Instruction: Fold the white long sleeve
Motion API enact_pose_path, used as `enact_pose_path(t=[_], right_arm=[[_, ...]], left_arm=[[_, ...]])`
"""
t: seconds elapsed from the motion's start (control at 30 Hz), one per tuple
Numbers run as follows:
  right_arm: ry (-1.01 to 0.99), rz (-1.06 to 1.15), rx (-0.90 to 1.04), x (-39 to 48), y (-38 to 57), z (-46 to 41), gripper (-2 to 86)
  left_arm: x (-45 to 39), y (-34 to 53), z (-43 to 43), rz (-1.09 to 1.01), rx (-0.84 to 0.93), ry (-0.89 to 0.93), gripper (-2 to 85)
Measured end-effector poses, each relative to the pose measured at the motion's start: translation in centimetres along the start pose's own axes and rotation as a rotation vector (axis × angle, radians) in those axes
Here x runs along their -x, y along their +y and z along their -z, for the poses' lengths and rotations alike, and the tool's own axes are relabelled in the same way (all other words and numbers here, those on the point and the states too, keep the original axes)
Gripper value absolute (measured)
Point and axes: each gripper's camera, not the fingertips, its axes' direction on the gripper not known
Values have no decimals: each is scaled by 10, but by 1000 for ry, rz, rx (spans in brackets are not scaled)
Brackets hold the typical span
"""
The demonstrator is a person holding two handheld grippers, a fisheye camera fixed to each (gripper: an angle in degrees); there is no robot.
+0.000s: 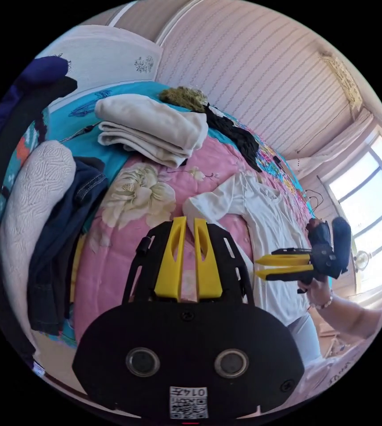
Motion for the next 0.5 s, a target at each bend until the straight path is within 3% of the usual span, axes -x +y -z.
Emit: enact_pose_path(t=[0.13,0.27,0.33,0.5], right_arm=[[41,-36,105,-21,7,-41,77],[27,-36,98,-39,14,-59,53],[15,-40,109,-45,15,-63,34],[-110,23,0,-42,19,-46,9]], left_arm=[[-62,69,-3,-142,112,118,52],[-116,93,-31,-285,237,-1,48],[-124,98,-28,-326,216,-77,17],[-95,97,50,-197,133,92,-8]])
